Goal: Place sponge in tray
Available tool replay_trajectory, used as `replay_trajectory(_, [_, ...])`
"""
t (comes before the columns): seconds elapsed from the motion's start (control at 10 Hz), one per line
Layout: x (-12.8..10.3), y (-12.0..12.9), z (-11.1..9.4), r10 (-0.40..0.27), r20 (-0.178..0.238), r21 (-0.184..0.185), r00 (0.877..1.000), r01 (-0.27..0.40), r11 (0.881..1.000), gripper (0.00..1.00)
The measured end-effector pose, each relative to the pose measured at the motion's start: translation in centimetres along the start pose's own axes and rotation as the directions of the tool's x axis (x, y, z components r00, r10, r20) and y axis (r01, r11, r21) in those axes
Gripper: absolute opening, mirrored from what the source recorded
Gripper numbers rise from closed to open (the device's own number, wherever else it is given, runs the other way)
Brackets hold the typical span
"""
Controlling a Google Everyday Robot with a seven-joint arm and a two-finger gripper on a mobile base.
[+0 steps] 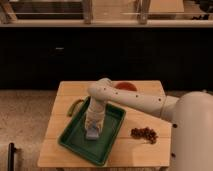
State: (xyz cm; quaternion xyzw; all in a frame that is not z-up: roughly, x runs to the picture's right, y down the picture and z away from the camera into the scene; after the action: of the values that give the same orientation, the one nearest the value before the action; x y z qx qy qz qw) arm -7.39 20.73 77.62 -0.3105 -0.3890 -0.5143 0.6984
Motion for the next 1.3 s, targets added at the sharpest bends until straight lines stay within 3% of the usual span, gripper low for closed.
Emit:
replay_trajectory(0.3, [0.3, 0.0, 0.1, 0.020, 0.038, -0.016, 0.999, -0.019, 1.000, 0.71])
replay_trajectory(0.4, [0.4, 0.0, 0.1, 0.021, 0.043, -0.019, 0.999, -0.021, 1.000, 0.77])
replay_trajectory(0.8, [0.6, 0.2, 0.3, 0.030, 0.048, -0.021, 0.998, -0.029, 0.999, 0.80])
replay_trajectory(1.1, [1.0, 0.3, -0.4, 0.032, 0.025, -0.010, 0.999, -0.032, 0.999, 0.80])
replay_trajectory(1.3, [1.7, 0.2, -1.9, 0.035, -0.013, 0.002, 0.999, -0.035, 0.999, 0.80])
